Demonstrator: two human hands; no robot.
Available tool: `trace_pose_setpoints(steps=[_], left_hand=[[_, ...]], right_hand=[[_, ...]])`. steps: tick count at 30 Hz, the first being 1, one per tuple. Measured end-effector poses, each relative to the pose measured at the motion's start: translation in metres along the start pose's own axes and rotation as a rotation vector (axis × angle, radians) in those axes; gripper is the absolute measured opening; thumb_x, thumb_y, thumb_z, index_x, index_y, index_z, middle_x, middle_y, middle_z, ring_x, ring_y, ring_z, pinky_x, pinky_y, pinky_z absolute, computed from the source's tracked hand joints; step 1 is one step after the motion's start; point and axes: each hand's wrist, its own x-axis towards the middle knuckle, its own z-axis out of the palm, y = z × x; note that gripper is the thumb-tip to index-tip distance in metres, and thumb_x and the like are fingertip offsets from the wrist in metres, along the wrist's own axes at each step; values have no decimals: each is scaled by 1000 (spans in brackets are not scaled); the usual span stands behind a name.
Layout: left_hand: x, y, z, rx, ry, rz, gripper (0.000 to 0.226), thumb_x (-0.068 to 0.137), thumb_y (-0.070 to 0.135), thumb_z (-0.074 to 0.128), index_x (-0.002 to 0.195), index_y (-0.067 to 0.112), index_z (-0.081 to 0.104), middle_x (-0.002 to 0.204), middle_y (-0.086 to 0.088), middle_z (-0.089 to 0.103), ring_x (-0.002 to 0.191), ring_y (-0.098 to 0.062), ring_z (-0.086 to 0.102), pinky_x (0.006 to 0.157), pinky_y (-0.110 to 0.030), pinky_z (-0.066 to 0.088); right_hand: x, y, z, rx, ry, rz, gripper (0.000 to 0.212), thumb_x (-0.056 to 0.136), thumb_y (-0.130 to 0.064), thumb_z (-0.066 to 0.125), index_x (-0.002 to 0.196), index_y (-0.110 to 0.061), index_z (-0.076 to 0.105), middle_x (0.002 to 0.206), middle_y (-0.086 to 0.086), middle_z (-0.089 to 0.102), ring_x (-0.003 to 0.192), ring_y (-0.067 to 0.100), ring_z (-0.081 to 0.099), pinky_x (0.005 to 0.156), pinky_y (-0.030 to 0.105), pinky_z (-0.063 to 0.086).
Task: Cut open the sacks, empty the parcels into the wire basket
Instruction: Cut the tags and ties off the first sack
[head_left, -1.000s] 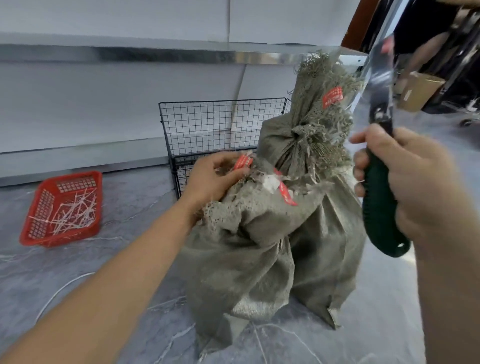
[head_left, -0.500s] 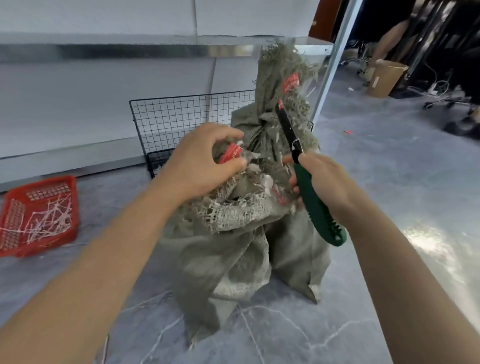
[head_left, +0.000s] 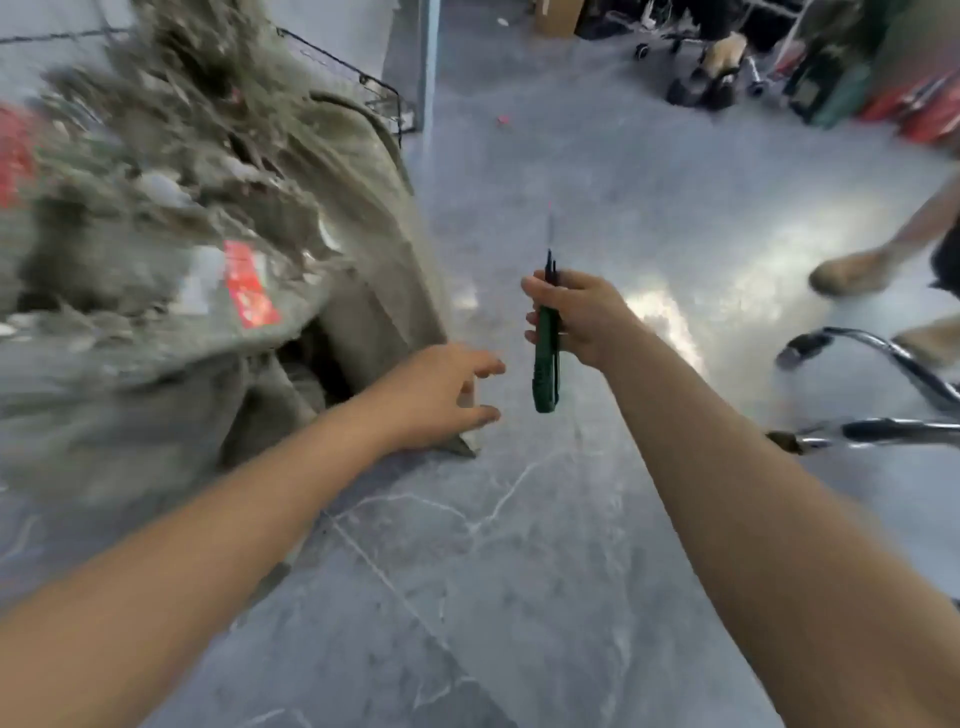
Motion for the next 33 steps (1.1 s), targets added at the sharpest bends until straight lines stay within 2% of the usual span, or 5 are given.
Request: trace_pose_setpoints(steps=[3,13,22,29,33], left_hand=[[17,-17,48,35,-129,-58,62,86,35,62,140,19,36,139,-2,44,121,-17,49,99,-28,39],[37,-44,139,316,-317,-70,86,86,48,55,149,15,6,156,-8,10,141,-27,21,112,-42,29],[30,-49,136,381,-289,-68,86,87,50,52,148,14,5,156,-11,6,145,-26,10,116,-41,22],[6,-53,77,449,-66,-115,60,89,39,51,140,14,34,154,-10,18,143,-24,16,112,-39,24],[-29,-63,29,393,171,-166,43,89,36,51,128,15,50,139,-3,41,128,-21,41,101,-36,39]], right_hand=[[21,80,-7,-300,209,165,35,79,-24,73,103,0,62,89,13,59,81,28,60,82,42,52],[25,164,-4,-883,22,304,36,88,-33,62,106,-2,57,95,12,58,86,25,54,54,28,36],[29,159,-29,-865,-94,336,71,93,-31,53,150,-12,14,151,14,32,129,33,42,101,36,39],[27,117,20,-677,-76,78,20,88,-27,61,98,-10,62,87,10,61,73,21,57,65,29,45],[16,59,57,-620,-515,97,20,90,-20,59,71,-16,57,69,3,57,62,13,56,61,22,47]])
